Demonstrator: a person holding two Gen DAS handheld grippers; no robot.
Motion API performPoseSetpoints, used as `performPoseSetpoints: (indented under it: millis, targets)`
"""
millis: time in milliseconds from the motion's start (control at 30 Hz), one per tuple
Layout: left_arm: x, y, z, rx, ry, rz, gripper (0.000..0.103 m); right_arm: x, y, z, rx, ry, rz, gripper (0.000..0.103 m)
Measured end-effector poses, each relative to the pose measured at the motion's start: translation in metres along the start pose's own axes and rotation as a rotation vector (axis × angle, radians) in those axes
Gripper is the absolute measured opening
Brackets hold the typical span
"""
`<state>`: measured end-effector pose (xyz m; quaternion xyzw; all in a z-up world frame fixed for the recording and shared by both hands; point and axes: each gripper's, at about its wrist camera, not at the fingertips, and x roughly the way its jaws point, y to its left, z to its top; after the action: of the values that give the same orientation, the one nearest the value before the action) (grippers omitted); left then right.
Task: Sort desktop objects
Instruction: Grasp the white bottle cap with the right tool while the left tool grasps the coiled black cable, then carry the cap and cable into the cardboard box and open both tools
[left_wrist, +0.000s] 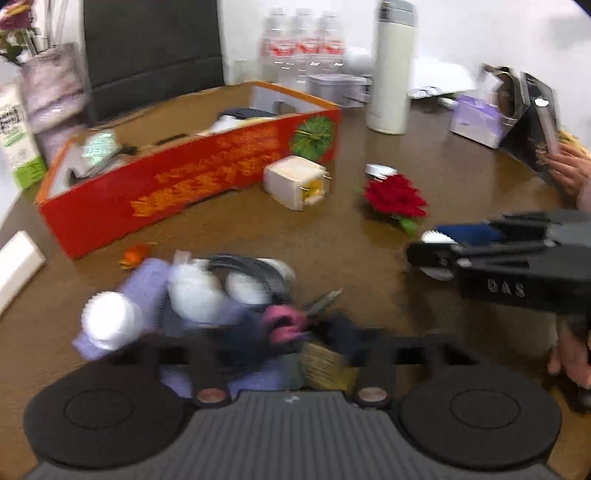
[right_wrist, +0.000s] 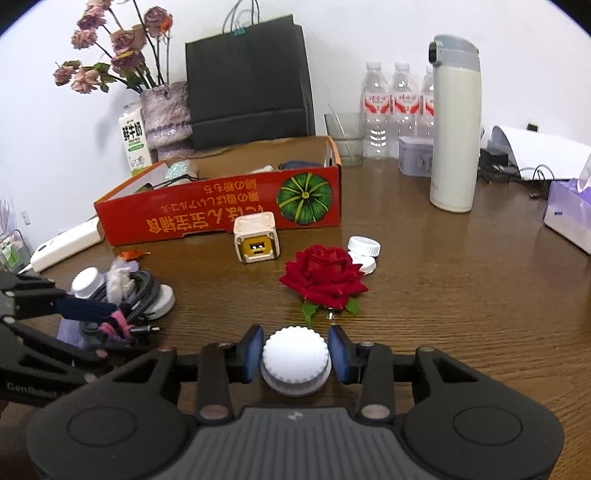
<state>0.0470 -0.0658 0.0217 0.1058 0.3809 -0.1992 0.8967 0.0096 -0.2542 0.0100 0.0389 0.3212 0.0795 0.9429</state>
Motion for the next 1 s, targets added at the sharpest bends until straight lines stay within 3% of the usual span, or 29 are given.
performPoseSetpoints:
  millis: [67,200,300,367,400,433,467,500,567,600,667,800,900,1000]
  targets:
    - [-0.011,0.002,0.002,-0.027,-0.043,0.004,0.022,0.001,0.002,0.000,-0.004,0.000,-0.001,0.037]
    - [-0.046,-0.006,-0.009,-0.026,-0.172,0.117,0.021,-0.008,0.009,0.000,-0.006,-0.023,-0.002,0.035]
    - [-0.077,0.011,-0.012,-0.154,-0.243,0.028,0.021,-0.029,0.018,0.001,-0.014,-0.088,0.008,0.034]
    - [-0.075,0.024,-0.015,-0.213,-0.202,-0.013,0.020,-0.034,0.025,0.002,-0.034,-0.093,0.022,0.034]
    - [-0.075,0.020,-0.017,-0.210,-0.148,0.062,0.020,-0.033,0.029,0.002,-0.038,-0.075,0.019,0.034]
    - [-0.087,0.013,-0.022,-0.175,-0.183,0.080,0.020,-0.035,0.032,0.002,-0.041,-0.070,0.016,0.034]
    - [-0.098,0.008,-0.030,-0.119,-0.260,0.037,0.020,-0.040,0.036,0.001,-0.051,-0.085,0.022,0.034]
    - [-0.094,0.008,-0.034,-0.095,-0.244,0.014,0.020,-0.044,0.040,-0.001,-0.060,-0.102,0.029,0.034]
    - [-0.080,0.015,-0.039,-0.171,-0.145,0.039,0.019,-0.042,0.045,-0.002,-0.050,-0.078,0.042,0.034]
    - [-0.077,0.018,-0.045,-0.174,-0.146,0.003,0.019,-0.042,0.048,-0.003,-0.048,-0.067,0.051,0.034]
    - [-0.071,0.013,-0.051,-0.150,-0.109,0.065,0.019,-0.046,0.054,-0.006,-0.075,-0.078,0.059,0.034]
    - [-0.099,0.014,-0.053,-0.138,-0.204,-0.015,0.019,-0.048,0.060,-0.008,-0.083,-0.069,0.063,0.035]
    - [-0.113,0.008,-0.050,-0.136,-0.241,0.019,0.019,-0.051,0.060,-0.008,-0.067,-0.079,0.060,0.035]
    - [-0.130,0.001,-0.051,-0.159,-0.269,-0.013,0.019,-0.063,0.062,-0.006,-0.060,-0.114,0.069,0.035]
